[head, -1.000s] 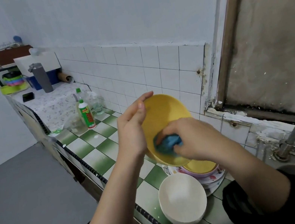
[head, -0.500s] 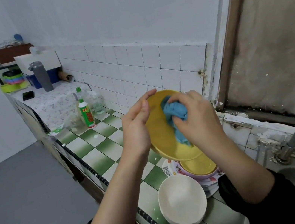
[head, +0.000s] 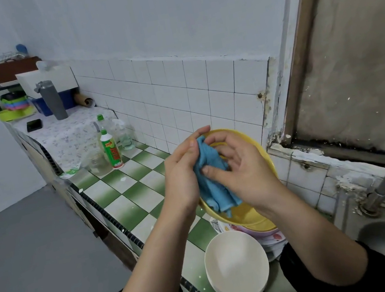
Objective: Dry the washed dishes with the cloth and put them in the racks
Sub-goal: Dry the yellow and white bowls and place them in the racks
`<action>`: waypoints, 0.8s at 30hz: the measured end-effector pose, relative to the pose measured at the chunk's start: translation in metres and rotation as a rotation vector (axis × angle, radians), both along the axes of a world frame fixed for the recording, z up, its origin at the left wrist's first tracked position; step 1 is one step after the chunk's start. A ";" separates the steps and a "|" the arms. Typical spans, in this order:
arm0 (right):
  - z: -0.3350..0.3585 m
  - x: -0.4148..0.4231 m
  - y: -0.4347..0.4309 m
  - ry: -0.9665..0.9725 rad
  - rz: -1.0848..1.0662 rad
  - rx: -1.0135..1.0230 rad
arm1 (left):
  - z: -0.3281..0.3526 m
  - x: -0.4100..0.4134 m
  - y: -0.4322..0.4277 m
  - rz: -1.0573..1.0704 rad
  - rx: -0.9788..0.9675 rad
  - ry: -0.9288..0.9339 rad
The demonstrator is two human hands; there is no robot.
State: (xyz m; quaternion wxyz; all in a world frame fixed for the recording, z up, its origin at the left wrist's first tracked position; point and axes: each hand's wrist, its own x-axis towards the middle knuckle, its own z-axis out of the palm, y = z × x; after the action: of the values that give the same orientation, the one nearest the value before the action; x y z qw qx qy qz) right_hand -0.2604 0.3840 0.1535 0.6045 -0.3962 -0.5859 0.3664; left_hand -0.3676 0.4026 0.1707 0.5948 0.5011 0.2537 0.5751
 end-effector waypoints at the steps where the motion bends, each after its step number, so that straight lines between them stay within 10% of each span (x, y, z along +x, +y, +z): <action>1: 0.003 0.003 -0.004 -0.086 0.107 -0.020 | 0.000 -0.002 0.002 0.023 0.016 0.040; 5: 0.011 0.025 -0.012 -0.852 0.264 -0.087 | 0.002 -0.013 0.010 0.121 0.048 0.229; 8: 0.008 0.033 -0.007 -1.440 -0.171 0.002 | 0.003 -0.014 0.010 0.099 -0.005 0.199; 13: -0.009 0.030 0.010 -0.859 -0.720 0.409 | 0.007 -0.005 0.009 0.013 0.045 0.155; 20: -0.019 0.016 0.015 -0.564 -0.496 0.375 | -0.006 -0.002 0.016 -0.049 0.003 0.176; 24: -0.017 0.005 0.006 -0.311 0.065 0.062 | -0.007 -0.006 0.019 -0.016 -0.009 0.215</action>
State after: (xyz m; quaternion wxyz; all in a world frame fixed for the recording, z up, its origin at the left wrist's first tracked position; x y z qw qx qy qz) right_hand -0.2556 0.3897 0.1369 0.5061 -0.4102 -0.6961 0.3018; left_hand -0.3740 0.4212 0.1635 0.5712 0.5592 0.3146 0.5119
